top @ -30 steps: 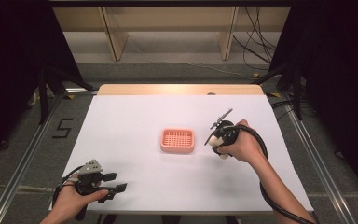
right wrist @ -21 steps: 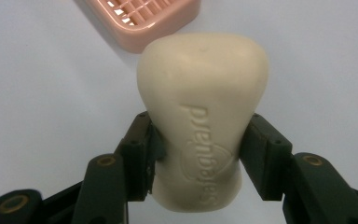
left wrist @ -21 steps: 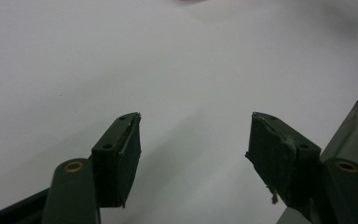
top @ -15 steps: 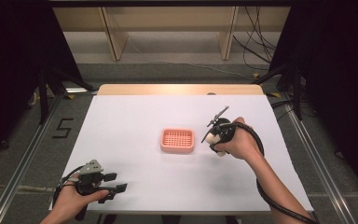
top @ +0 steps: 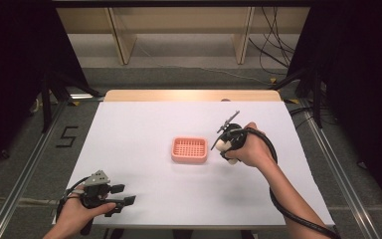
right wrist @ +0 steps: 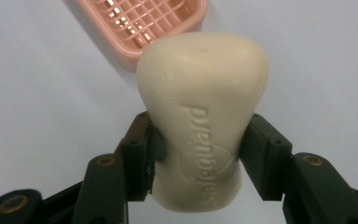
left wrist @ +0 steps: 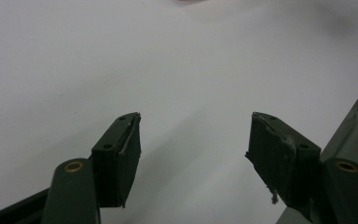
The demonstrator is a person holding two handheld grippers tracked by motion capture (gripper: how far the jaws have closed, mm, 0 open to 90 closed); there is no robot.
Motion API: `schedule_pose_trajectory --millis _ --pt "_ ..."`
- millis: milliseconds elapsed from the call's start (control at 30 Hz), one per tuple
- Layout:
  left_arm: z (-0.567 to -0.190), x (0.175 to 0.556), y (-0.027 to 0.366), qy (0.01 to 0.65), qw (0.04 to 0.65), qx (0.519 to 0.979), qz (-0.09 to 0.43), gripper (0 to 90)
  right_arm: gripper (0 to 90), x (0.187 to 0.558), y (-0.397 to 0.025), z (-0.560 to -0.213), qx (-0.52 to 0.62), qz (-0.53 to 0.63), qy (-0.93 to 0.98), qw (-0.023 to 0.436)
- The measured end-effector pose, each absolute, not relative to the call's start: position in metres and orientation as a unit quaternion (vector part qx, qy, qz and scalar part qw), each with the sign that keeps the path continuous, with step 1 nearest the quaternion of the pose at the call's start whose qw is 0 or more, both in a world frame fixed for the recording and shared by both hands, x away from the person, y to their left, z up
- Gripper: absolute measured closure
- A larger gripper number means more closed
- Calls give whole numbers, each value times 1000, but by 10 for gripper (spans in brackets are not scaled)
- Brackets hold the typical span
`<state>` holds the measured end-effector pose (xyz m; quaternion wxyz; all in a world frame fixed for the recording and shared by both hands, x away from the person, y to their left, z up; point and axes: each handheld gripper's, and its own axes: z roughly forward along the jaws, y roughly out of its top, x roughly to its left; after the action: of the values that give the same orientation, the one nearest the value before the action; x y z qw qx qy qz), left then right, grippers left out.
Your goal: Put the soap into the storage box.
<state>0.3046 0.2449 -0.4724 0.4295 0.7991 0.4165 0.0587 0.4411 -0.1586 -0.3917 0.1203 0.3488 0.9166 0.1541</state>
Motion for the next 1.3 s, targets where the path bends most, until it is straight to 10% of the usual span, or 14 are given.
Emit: schedule_pose_trajectory --millis 1300 --pt "-473 305 244 415 427 801 57 339 504 454 -138 -390 334 160 921 125"
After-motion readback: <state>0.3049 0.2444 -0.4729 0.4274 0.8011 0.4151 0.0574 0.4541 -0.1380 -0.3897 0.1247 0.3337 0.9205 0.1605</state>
